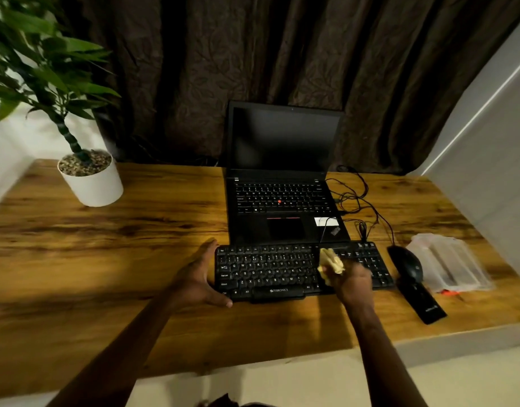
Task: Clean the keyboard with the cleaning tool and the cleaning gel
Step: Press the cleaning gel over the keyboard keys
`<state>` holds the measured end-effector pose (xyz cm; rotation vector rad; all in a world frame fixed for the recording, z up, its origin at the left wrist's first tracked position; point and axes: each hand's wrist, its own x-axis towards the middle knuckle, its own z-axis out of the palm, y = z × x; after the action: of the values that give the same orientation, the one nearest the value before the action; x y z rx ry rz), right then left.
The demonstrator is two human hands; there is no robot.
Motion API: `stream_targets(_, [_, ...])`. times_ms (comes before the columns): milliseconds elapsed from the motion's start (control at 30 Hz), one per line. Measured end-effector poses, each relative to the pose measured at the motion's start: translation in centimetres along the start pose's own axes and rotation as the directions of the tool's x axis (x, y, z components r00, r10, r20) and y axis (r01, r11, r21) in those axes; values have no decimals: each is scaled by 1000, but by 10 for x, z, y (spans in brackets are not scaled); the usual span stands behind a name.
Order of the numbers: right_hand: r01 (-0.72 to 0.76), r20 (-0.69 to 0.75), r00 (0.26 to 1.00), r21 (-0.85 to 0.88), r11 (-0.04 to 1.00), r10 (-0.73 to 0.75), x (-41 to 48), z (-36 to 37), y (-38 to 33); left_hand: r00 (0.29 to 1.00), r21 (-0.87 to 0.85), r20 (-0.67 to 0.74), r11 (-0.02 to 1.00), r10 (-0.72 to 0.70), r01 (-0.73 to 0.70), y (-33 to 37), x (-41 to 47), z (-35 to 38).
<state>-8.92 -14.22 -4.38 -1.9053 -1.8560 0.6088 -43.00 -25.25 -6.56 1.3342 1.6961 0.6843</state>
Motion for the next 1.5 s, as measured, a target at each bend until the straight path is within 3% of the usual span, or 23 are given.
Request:
stream_targets(133, [-69,-27,997,68,995,71,-9,-8,-14,1000,13,-24,1000,19,-19,2,-1,1])
stream_targets(367, [-7,82,997,18,1000,5,-13,11,-30,1000,-26,-8,1000,10,-10,1,-1,0])
stream_targets(567, [-55,20,998,-23,998,55,-3,0,-20,1000,-34,-20,999,22,-22,4,-2,1])
stream_targets(767, [43,165,986,-34,999,-36,-19,18,-51,1000,-61,3,998,13,-13,0,-3,0])
stream_targets(867, [49,149,988,3,999,-49,-12,17,-45,1000,-27,-7,999,26,-26,2,-4,0])
stream_targets(1067, [39,100,995,-113,993,-28,-7,7,-37,1000,0,-18,1000,20,-20,4,-3,1])
stream_targets(1167, [61,146,988,-137,989,-41,-2,41,-30,1000,-16,-17,1000,12,-13,3,-3,0])
stream_targets(1267, [128,176,979,-149,981,-101,-23,34,-66,1000,-20,-11,1000,22,-22,2,-3,0])
stream_targets(1367, [89,161,984,-97,991,-73,-23,21,-67,1000,-34,-13,999,25,-26,2,-4,0])
stream_targets(1500, [58,99,994,-171,984,-41,-17,17,-55,1000,-15,-14,1000,26,-26,7,-6,-1])
